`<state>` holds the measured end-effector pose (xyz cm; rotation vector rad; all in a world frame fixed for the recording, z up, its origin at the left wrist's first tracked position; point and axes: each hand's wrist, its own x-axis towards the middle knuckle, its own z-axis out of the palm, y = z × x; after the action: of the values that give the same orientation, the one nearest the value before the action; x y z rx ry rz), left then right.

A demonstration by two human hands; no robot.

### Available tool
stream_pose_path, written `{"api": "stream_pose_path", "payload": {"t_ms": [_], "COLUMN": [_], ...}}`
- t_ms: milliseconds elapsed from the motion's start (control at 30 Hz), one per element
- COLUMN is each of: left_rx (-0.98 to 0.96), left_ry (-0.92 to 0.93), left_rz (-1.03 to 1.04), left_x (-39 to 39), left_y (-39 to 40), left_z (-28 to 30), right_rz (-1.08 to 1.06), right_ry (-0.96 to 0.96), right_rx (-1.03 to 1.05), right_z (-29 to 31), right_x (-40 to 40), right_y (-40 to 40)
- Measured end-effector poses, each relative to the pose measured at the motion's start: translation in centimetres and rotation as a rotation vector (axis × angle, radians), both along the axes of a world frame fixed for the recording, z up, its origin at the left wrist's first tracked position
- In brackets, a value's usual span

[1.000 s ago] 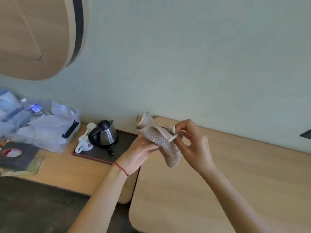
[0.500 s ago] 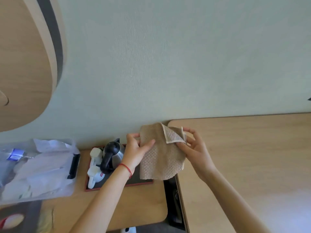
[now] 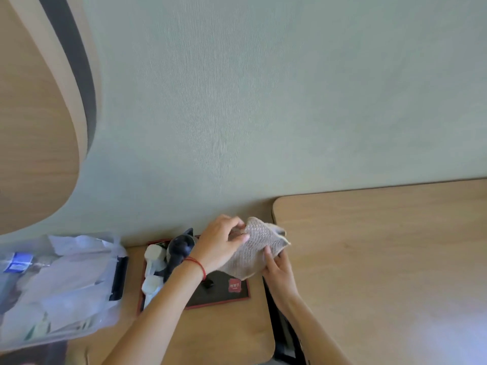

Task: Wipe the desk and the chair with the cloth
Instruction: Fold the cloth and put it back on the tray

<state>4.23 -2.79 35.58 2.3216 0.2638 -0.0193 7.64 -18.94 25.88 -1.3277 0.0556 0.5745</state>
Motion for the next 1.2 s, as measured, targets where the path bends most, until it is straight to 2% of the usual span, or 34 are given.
{"api": "stream_pose_path", "payload": {"t_ms": [100, 200, 300, 400, 433, 500, 600, 667, 767, 833, 900, 1033, 1100, 1200], "left_rx": [-0.085, -0.393, -0.716, -0.932, -0.919, -0.725, -0.451, -0.346, -0.168, 0.055, 0.195, 0.383, 0.463, 0.476], "left_ry": [0.149, 0.270, 0.253, 0.226, 0.210, 0.172, 0.150, 0.212, 0.351, 0.485, 0.566, 0.617, 0.637, 0.630], "left_rz": [-0.118, -0.146, 0.013, 0.249, 0.320, 0.387, 0.286, 0.200, 0.146, 0.062, 0.001, -0.021, -0.023, 0.028], "left_x": [0.7, 0.7, 0.1, -0.3, -0.4, -0.3, 0.0, 0.6, 1.2, 1.5, 1.8, 3.1, 3.9, 4.9], "left_y": [1.1, 2.4, 3.5, 4.4, 4.5, 4.9, 5.1, 5.0, 4.9, 4.6, 4.1, 3.1, 2.6, 2.4], "left_z": [0.6, 0.4, -1.0, -4.0, -5.2, -7.9, -12.5, -15.9, -22.2, -26.4, -30.6, -36.7, -38.4, -40.0], "right_rz": [0.106, 0.263, 0.387, 0.347, 0.307, 0.262, 0.366, 0.378, 0.425, 0.553, 0.677, 0.702, 0.726, 0.689], "right_ry": [-0.049, 0.042, 0.183, 0.183, 0.137, -0.011, -0.357, -0.477, -0.497, -0.494, -0.528, -0.549, -0.665, -0.633], "right_rx": [-0.049, -0.060, 0.110, 0.107, 0.049, -0.140, -0.521, -0.664, -0.779, -0.866, -0.954, -1.008, -1.063, -0.970], "right_z": [-0.2, 0.2, 0.2, -0.6, -1.2, -2.4, -5.0, -8.0, -13.6, -17.7, -22.1, -29.2, -30.8, -32.0], "right_x": [-0.2, 0.6, 1.8, 2.8, 3.2, 4.1, 5.5, 6.2, 6.9, 7.3, 8.0, 9.0, 8.7, 7.9], "right_y": [0.6, 1.0, 0.7, 0.6, 0.8, 1.4, 2.9, 3.7, 4.9, 5.6, 6.3, 6.7, 6.4, 6.6]}}
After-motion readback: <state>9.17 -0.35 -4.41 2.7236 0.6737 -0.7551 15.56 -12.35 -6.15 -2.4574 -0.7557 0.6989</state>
